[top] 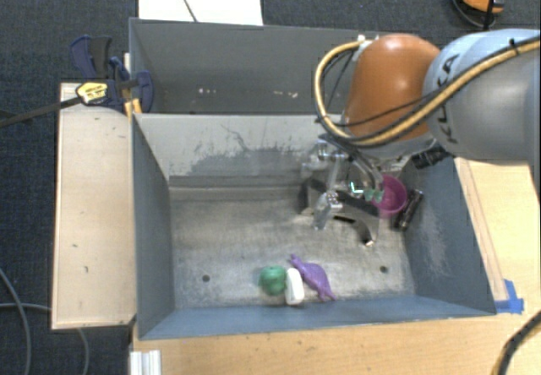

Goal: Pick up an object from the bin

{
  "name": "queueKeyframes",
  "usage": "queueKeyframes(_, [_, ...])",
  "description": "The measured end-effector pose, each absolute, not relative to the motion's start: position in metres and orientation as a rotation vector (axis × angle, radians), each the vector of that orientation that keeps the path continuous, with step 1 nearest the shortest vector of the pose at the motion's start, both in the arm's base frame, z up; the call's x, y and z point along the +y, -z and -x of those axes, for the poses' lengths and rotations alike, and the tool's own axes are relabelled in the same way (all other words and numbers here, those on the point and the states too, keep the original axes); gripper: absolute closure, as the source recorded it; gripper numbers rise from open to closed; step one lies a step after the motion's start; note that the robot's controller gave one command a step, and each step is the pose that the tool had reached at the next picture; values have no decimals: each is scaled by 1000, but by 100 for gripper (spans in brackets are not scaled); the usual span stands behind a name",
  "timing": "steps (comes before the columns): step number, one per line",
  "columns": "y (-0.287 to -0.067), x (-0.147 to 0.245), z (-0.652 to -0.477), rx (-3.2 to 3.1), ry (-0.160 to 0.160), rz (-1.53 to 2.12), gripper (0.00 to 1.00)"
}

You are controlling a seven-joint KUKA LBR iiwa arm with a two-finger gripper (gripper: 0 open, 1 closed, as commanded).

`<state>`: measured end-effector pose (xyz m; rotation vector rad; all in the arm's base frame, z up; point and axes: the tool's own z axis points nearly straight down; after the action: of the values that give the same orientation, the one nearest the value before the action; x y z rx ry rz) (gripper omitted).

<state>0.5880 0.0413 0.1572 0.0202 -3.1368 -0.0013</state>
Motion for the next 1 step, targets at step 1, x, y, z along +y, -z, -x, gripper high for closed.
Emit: queueKeyframes(1, [-162,41,-590,-3145,2,-19,0])
